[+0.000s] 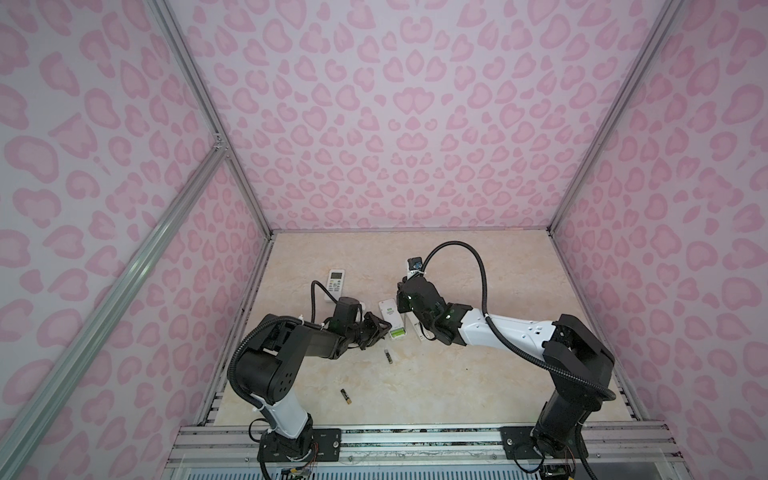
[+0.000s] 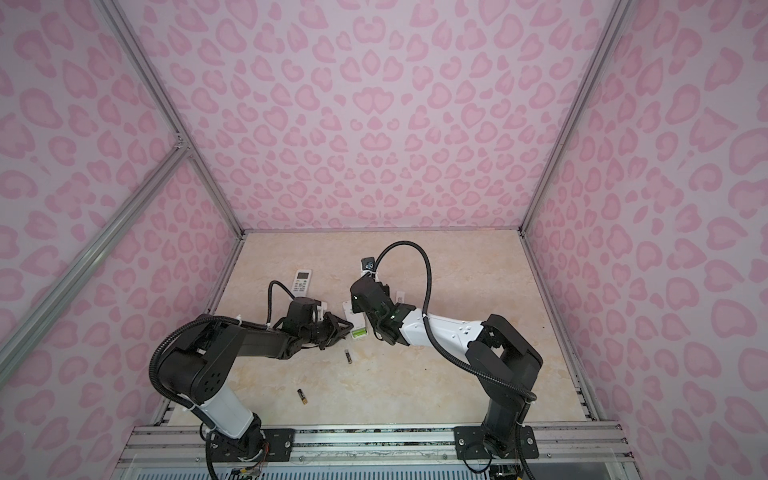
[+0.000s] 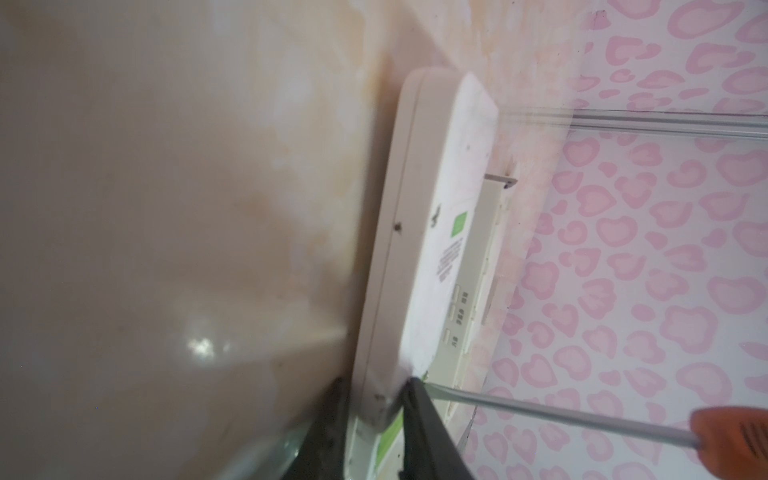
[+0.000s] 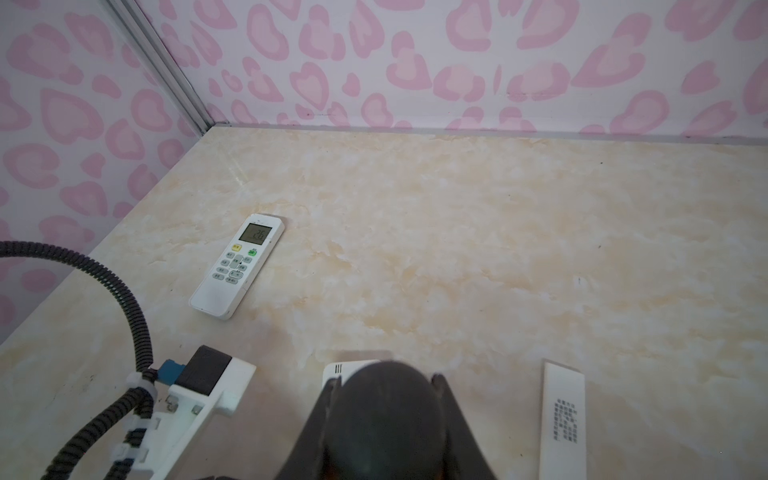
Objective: Unload the batteries from the remote control
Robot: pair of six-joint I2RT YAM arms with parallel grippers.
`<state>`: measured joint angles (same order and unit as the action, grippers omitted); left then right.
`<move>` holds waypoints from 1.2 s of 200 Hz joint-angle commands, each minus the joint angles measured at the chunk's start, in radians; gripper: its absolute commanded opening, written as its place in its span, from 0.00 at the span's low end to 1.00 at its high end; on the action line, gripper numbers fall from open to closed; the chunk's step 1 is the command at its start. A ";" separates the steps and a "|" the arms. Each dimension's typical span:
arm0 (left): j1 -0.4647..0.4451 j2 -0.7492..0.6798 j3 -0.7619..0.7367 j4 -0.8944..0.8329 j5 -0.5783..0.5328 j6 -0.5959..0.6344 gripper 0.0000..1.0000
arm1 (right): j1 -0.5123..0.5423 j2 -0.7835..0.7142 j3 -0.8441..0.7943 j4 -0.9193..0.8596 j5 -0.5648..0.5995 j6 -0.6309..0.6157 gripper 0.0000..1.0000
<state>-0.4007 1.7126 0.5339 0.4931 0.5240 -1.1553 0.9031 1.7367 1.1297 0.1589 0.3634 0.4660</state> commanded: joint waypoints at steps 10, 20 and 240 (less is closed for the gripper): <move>-0.009 0.016 -0.014 -0.195 -0.025 -0.010 0.27 | -0.005 -0.017 -0.022 0.019 -0.037 0.107 0.00; -0.009 0.016 -0.014 -0.197 -0.025 -0.010 0.27 | -0.011 -0.024 -0.029 0.027 -0.045 0.125 0.00; -0.009 0.005 -0.030 -0.194 -0.030 -0.009 0.26 | -0.082 -0.087 -0.138 0.145 -0.120 0.329 0.00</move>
<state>-0.4038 1.7084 0.5186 0.5087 0.5159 -1.1584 0.8246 1.6512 1.0039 0.2123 0.3111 0.6979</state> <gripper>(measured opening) 0.255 0.270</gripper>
